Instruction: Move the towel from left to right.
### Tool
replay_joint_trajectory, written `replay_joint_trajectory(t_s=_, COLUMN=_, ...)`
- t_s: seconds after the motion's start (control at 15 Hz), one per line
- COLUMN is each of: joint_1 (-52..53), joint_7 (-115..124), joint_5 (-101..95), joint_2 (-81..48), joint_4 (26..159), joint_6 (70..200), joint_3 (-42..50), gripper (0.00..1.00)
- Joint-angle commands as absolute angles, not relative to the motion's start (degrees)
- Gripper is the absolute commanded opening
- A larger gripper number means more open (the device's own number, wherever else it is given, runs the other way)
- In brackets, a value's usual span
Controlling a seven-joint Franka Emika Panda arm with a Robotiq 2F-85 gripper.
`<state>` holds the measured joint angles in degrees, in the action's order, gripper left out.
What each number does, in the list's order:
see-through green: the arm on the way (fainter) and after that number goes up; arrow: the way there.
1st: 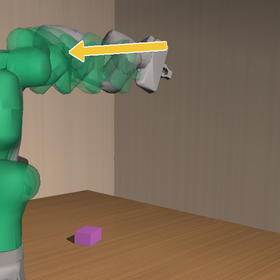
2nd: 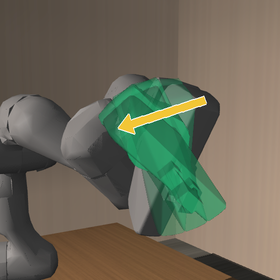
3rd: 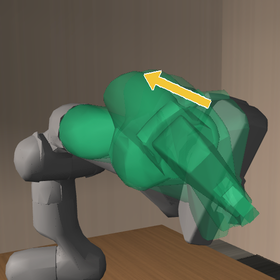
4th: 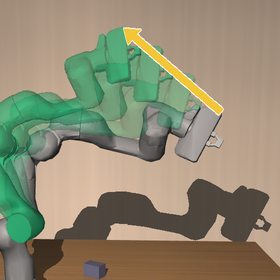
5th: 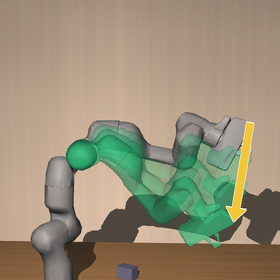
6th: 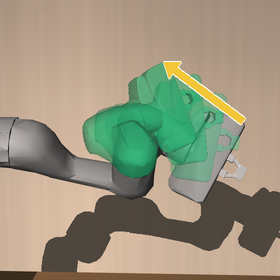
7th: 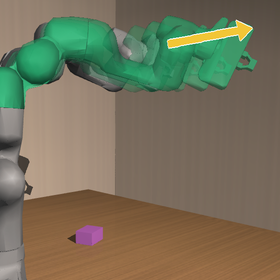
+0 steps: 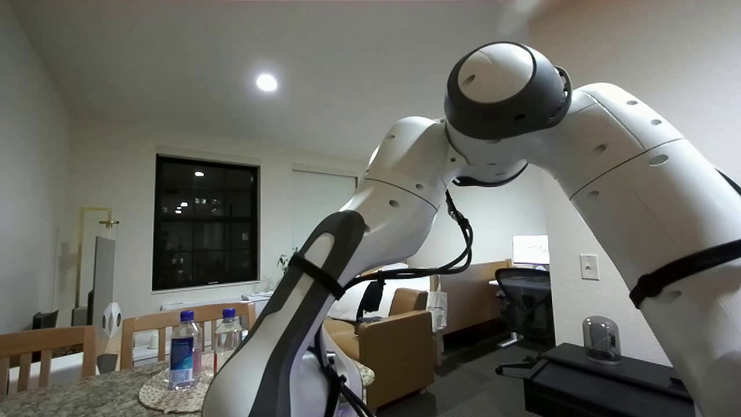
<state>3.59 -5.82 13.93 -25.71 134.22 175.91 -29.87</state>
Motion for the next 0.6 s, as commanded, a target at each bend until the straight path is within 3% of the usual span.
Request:
replay_joint_trajectory(t_s=0.0, joint_1=-2.4, joint_7=-6.7, joint_5=14.6, joint_2=-26.5, joint_4=134.7, joint_6=177.5, joint_3=-36.0, gripper=0.4)
replay_joint_trajectory(t_s=0.27, joint_1=-6.6, joint_7=-5.9, joint_5=14.7, joint_2=-25.1, joint_4=135.7, joint_6=176.9, joint_3=-40.1, gripper=0.13)
replay_joint_trajectory(t_s=0.53, joint_1=-13.5, joint_7=-7.4, joint_5=15.8, joint_2=-26.4, joint_4=134.8, joint_6=174.3, joint_3=-47.6, gripper=0.08)
